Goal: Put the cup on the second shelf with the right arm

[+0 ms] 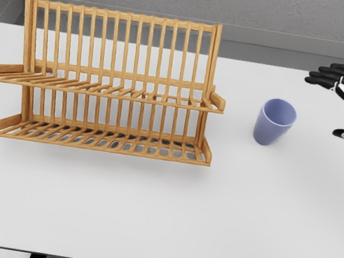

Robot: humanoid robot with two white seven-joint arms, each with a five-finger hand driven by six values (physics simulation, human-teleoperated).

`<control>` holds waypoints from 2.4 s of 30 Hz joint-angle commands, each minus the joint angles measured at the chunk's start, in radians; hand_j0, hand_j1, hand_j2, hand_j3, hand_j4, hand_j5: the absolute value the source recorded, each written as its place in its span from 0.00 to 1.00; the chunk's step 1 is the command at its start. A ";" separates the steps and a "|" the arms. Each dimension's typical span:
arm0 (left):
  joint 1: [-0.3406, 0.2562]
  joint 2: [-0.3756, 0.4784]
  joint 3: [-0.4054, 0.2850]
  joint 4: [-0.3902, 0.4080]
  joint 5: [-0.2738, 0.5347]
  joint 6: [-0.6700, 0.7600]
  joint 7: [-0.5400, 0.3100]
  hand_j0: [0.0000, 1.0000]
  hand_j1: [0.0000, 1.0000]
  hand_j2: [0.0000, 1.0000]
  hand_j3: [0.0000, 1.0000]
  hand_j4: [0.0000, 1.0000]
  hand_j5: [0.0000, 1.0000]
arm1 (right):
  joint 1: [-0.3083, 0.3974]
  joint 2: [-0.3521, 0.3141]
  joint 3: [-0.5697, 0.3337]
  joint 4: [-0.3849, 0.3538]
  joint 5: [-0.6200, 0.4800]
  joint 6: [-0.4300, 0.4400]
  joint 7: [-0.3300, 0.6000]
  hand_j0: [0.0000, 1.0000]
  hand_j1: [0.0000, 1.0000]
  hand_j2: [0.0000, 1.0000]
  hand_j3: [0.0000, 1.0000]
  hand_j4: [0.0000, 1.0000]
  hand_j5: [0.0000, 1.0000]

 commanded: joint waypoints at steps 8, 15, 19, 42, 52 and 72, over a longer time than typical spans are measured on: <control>0.000 0.000 0.000 0.000 0.000 0.000 -0.001 1.00 1.00 1.00 1.00 1.00 1.00 | -0.061 0.013 0.106 0.114 -0.005 0.001 0.145 1.00 1.00 1.00 1.00 1.00 1.00; 0.000 0.000 0.000 0.000 0.000 0.000 -0.001 1.00 1.00 1.00 1.00 1.00 1.00 | -0.476 0.124 0.456 0.326 -0.005 0.001 0.369 1.00 1.00 1.00 1.00 1.00 1.00; 0.002 0.000 0.000 0.000 0.000 0.000 -0.001 1.00 1.00 1.00 1.00 1.00 1.00 | -0.522 0.133 0.511 0.401 -0.003 0.001 0.369 1.00 1.00 1.00 1.00 1.00 1.00; 0.002 0.000 0.000 0.000 0.000 0.000 -0.001 1.00 1.00 1.00 1.00 1.00 1.00 | -0.716 0.277 0.724 0.506 0.136 0.001 0.369 1.00 1.00 1.00 1.00 1.00 1.00; 0.002 0.000 0.000 0.000 0.000 0.000 -0.001 1.00 1.00 1.00 1.00 1.00 1.00 | -0.716 0.277 0.752 0.504 0.135 0.001 0.369 1.00 1.00 1.00 1.00 1.00 1.00; 0.002 0.000 0.000 0.000 0.000 0.000 0.000 1.00 1.00 1.00 1.00 1.00 1.00 | -0.719 0.265 0.651 0.426 0.124 0.001 0.369 0.61 0.61 0.61 0.61 0.61 0.61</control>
